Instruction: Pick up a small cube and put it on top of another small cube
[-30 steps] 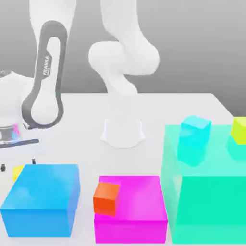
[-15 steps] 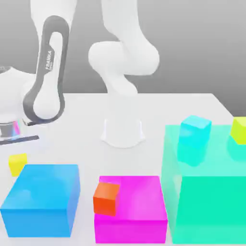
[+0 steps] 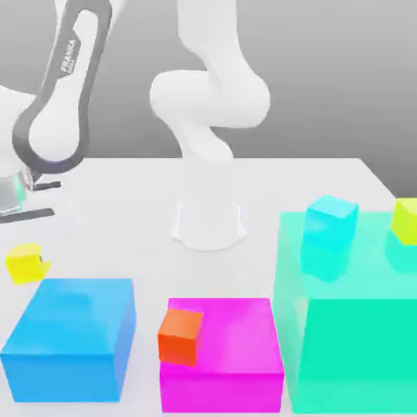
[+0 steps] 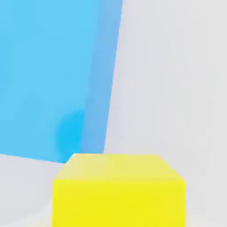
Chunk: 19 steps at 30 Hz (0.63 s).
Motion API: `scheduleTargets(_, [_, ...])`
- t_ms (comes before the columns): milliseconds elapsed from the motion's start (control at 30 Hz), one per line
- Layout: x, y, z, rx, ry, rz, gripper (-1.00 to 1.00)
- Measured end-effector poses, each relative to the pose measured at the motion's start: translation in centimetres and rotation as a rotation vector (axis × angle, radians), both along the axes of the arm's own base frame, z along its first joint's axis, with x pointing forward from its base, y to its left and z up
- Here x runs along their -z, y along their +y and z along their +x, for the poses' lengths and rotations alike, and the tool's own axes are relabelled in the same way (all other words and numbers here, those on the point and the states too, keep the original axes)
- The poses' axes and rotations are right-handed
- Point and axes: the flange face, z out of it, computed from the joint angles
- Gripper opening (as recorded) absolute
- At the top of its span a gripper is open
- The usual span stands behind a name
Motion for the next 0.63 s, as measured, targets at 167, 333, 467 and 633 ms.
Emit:
scheduleTargets(167, [-3.5,10.5,8.0,-0.322,0.012,-0.030,-1.00])
scheduleTargets(333, [-7.8,21.1,11.9,-0.597,0.015,-0.118,-1.00])
scheduleTargets(467, [-6.0,24.8,12.7,-0.690,0.007,-0.162,-1.00])
scheduleTargets(633, [-3.6,25.1,12.6,-0.696,0.007,-0.166,1.00])
